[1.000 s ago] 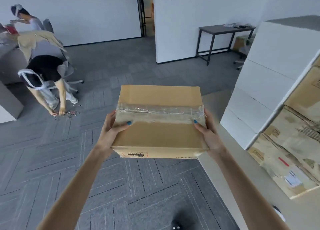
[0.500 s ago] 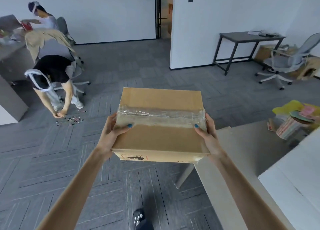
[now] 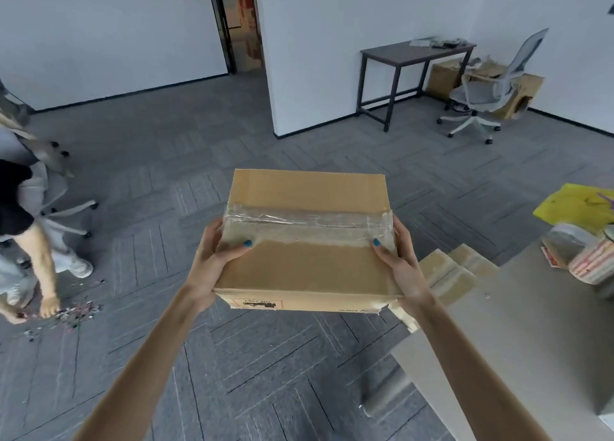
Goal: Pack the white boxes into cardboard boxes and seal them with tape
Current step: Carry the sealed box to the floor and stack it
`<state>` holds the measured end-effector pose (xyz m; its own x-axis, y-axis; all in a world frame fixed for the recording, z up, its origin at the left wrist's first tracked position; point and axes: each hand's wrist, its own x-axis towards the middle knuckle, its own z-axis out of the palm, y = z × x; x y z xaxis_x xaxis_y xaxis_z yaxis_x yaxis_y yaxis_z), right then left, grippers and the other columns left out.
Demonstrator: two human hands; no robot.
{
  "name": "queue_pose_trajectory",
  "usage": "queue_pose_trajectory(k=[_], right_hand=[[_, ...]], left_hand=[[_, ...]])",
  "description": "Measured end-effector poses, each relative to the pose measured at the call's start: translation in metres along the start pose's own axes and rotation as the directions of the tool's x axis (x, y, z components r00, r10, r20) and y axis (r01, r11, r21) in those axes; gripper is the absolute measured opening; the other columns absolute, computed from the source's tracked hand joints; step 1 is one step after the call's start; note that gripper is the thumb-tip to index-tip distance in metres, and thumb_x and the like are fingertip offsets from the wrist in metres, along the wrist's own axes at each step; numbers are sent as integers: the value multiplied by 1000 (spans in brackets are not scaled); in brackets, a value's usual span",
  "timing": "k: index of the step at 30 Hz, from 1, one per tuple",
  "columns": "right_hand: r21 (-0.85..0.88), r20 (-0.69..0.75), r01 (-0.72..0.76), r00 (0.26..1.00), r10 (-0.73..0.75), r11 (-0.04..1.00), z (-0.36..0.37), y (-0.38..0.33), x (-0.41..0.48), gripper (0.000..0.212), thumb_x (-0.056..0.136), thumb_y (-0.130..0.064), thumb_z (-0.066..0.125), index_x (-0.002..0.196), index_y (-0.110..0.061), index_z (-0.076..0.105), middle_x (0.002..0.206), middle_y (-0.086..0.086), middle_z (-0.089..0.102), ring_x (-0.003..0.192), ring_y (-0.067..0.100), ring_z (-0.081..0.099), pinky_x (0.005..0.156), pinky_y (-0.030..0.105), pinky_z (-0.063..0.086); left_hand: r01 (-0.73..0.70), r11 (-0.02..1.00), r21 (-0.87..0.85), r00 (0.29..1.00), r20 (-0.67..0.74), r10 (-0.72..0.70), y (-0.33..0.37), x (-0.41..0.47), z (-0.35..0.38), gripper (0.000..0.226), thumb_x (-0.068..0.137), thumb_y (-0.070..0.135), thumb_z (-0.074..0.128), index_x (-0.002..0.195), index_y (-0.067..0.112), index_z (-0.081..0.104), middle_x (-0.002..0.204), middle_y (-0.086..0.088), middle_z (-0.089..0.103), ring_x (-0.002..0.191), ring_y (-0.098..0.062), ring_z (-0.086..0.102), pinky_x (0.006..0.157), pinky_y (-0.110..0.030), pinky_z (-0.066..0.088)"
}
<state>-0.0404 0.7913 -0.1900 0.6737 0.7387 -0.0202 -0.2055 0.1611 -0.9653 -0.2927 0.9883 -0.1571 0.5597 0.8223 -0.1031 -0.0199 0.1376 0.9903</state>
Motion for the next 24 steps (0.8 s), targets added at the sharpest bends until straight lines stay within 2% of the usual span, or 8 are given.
queue_pose_trajectory(k=[3, 7, 10, 13, 18, 22, 24], right_hand=[[-3, -63, 5, 998, -5, 1000, 4, 9, 48, 56, 94, -8, 61, 139, -37, 46, 131, -15, 58, 123, 18, 56, 105, 48, 46], [16, -146, 5, 989, -3, 1000, 1, 19, 116, 56, 93, -12, 62, 139, -40, 46, 130, -16, 59, 122, 20, 57, 100, 46, 50], [3, -206, 21, 978, -20, 1000, -5, 21, 171, 55, 93, -14, 61, 139, -41, 45, 128, -18, 59, 119, 17, 58, 97, 42, 53], [-8, -285, 29, 958, -30, 1000, -11, 21, 218, 54, 95, -15, 60, 140, -40, 44, 124, -22, 60, 117, 11, 59, 90, 33, 55], [-32, -435, 30, 899, -41, 999, -27, 15, 274, 56, 95, -17, 60, 142, -41, 41, 129, -19, 56, 113, 6, 59, 80, 23, 55], [-85, -549, 51, 831, -90, 995, -45, 17, 316, 58, 95, -16, 61, 143, -40, 39, 135, -20, 54, 127, 10, 51, 103, 35, 46], [-93, -610, 62, 785, -106, 994, -50, 19, 336, 57, 96, -13, 59, 142, -40, 40, 135, -21, 53, 128, 7, 49, 110, 38, 41]], left_hand=[[26, 1000, 7, 997, 68, -27, -2, 72, 3, 67, 67, 22, 78, 126, 40, 52, 127, 7, 62, 106, -21, 66, 70, -29, 53], [41, 999, 24, 988, 148, -44, -4, 172, 20, 72, 66, 23, 78, 130, 39, 50, 124, 10, 63, 103, -17, 67, 71, -29, 53], [55, 997, 49, 978, 200, -63, -3, 247, 41, 68, 64, 23, 79, 124, 41, 52, 122, 9, 64, 100, -17, 68, 69, -28, 53], [69, 995, 69, 962, 261, -84, -2, 317, 62, 67, 63, 25, 80, 121, 44, 52, 120, 15, 65, 105, -19, 67, 74, -33, 51], [78, 991, 107, 911, 395, -115, -1, 417, 107, 91, 59, 29, 85, 140, 34, 43, 126, 10, 63, 111, -23, 64, 81, -37, 52], [65, 983, 171, 842, 520, -146, -5, 494, 149, 101, 48, 44, 91, 137, 39, 45, 132, 11, 60, 118, -23, 61, 101, -53, 46], [55, 978, 202, 805, 571, -163, -7, 534, 174, 89, 53, 41, 92, 131, 44, 48, 131, 14, 61, 118, -19, 61, 104, -53, 44]])
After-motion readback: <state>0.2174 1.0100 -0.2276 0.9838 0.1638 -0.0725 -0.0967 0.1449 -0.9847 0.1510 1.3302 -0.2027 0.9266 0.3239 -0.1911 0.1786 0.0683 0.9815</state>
